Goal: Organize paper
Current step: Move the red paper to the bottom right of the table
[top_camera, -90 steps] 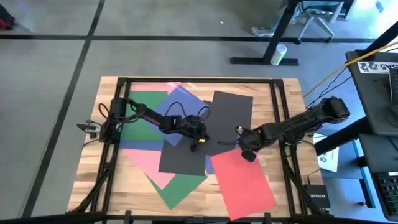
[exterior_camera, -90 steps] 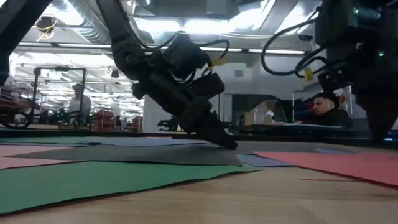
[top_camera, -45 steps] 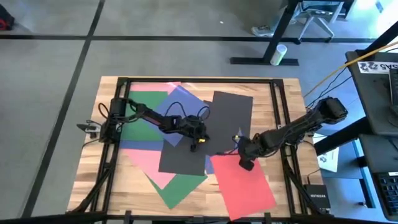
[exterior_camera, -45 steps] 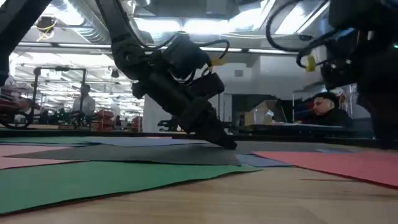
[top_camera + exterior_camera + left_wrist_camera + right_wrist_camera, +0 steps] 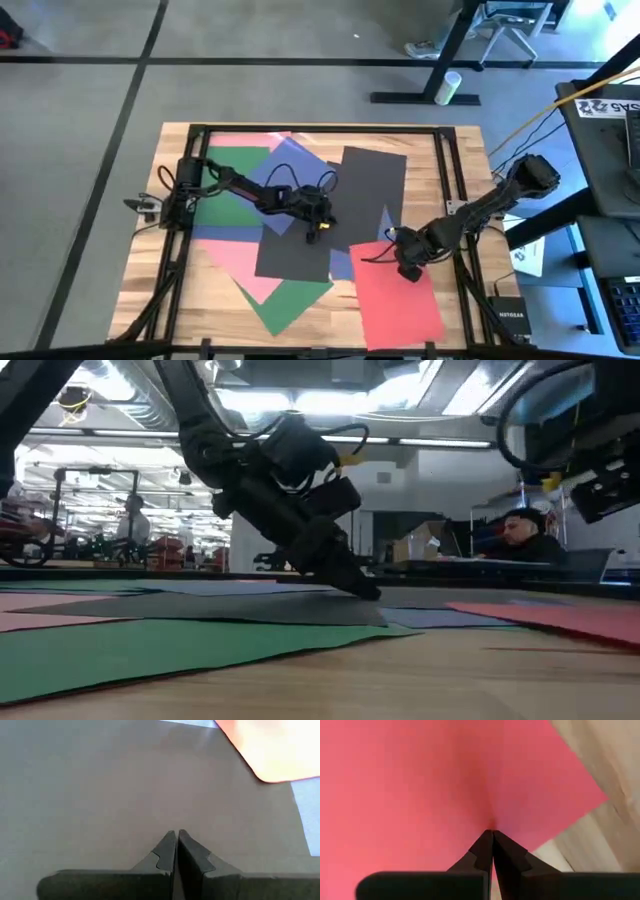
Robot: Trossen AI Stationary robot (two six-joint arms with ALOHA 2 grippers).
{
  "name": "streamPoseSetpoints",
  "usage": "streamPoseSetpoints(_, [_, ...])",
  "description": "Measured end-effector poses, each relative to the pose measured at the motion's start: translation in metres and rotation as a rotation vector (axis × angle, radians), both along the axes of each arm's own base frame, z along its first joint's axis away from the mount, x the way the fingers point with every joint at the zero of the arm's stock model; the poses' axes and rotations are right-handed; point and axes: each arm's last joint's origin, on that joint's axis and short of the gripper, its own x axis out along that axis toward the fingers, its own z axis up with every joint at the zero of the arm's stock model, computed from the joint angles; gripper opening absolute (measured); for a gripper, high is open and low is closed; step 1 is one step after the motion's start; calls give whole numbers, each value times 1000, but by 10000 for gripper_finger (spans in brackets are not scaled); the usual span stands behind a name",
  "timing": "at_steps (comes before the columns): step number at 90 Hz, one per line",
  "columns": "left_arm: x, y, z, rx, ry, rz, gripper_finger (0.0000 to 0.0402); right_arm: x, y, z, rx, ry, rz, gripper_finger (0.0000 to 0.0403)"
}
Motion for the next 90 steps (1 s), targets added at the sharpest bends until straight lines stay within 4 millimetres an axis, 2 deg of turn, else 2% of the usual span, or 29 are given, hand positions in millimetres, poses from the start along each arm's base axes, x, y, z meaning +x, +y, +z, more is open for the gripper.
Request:
streamPoseSetpoints(16, [0,0,0,0,0,0,0,-8,3,4,-27,6,-17,0])
streamPoseSetpoints(35, [0,3,0,-2,1,4,0,4,8,25,-15,-227,-23,0])
streamPoseSetpoints(48, [-1,6,0,-2,5,13,0,16,18,27,52,-386,41,0])
streamPoseSetpoints(69, [-1,5,0,-1,6,14,0,14,20,-1,64,-220,63,0])
streamPoseSetpoints(90, [-1,5,0,0,8,13,0,9,20,-7,102,-92,52,0])
